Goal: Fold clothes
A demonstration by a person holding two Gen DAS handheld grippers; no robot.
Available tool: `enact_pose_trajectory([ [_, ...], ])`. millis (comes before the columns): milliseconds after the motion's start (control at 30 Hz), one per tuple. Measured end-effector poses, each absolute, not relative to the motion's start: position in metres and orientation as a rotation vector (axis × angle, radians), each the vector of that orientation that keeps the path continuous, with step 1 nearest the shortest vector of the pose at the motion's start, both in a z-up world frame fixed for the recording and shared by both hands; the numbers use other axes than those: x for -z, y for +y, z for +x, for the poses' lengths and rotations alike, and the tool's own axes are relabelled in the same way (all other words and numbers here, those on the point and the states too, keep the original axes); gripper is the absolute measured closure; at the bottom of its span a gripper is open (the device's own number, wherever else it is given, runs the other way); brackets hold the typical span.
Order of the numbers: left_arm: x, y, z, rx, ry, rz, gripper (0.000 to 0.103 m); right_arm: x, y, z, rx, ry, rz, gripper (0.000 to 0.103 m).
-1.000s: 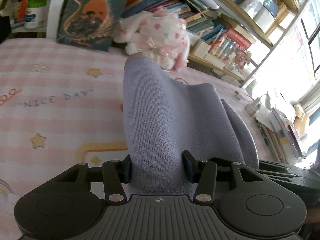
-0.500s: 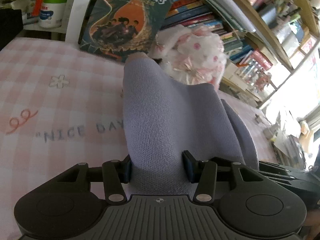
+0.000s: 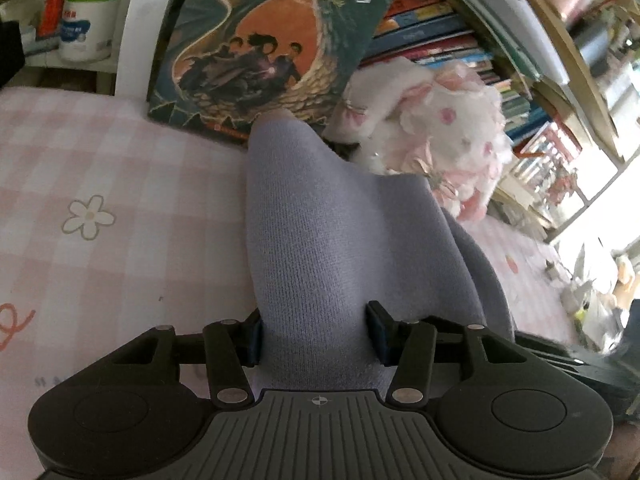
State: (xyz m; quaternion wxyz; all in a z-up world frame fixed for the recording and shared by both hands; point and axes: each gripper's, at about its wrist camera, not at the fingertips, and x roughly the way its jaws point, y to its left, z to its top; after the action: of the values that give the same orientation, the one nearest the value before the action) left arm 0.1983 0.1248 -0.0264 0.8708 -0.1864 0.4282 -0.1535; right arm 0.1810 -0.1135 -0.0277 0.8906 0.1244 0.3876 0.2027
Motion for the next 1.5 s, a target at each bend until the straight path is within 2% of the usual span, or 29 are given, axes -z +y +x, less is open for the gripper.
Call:
enact_pose_trajectory([
  [167, 0.029, 0.129, 0.202, 0.319, 0.908, -0.408, 0.044, 0.040, -0.126, 0.190, -0.412, 0.823, 0.356, 0.059],
  [300, 0.024, 0.130, 0.199, 0.298, 0.903, -0.393, 0.042, 0.044, -0.131, 0.190, -0.379, 0.835, 0.376, 0.035],
  [333, 0.020, 0.130, 0.196, 0.291, 0.894, -0.376, 0.042, 0.044, -0.132, 0.190, -0.368, 0.837, 0.373, 0.033],
  [567, -0.004, 0.134, 0.160, 0.258, 0.790, -0.294, 0.039, 0.022, -0.137, 0.173, -0.291, 0.801, 0.332, 0.031],
  [700, -0.014, 0.131, 0.134, 0.230, 0.729, -0.245, 0.033, 0.006, -0.139, 0.152, -0.248, 0.749, 0.284, 0.031],
  [800, -0.018, 0.128, 0.118, 0.205, 0.703, -0.199, 0.024, -0.002, -0.132, 0.132, -0.229, 0.712, 0.200, 0.031],
  [933, -0.016, 0.125, 0.102, 0.151, 0.697, -0.147, 0.019, -0.005, -0.123, 0.107, -0.204, 0.691, 0.113, 0.027],
  [1233, -0.007, 0.127, 0.077, 0.119, 0.740, -0.111, 0.017, 0.001, -0.105, 0.068, -0.160, 0.716, 0.033, 0.018],
  [1333, -0.006, 0.125, 0.069, 0.117, 0.742, -0.088, 0.007, 0.004, -0.100, 0.060, -0.141, 0.731, 0.009, 0.017],
  [1500, -0.005, 0.122, 0.057, 0.129, 0.751, -0.073, 0.007, 0.007, -0.093, 0.043, -0.127, 0.740, -0.002, 0.012],
])
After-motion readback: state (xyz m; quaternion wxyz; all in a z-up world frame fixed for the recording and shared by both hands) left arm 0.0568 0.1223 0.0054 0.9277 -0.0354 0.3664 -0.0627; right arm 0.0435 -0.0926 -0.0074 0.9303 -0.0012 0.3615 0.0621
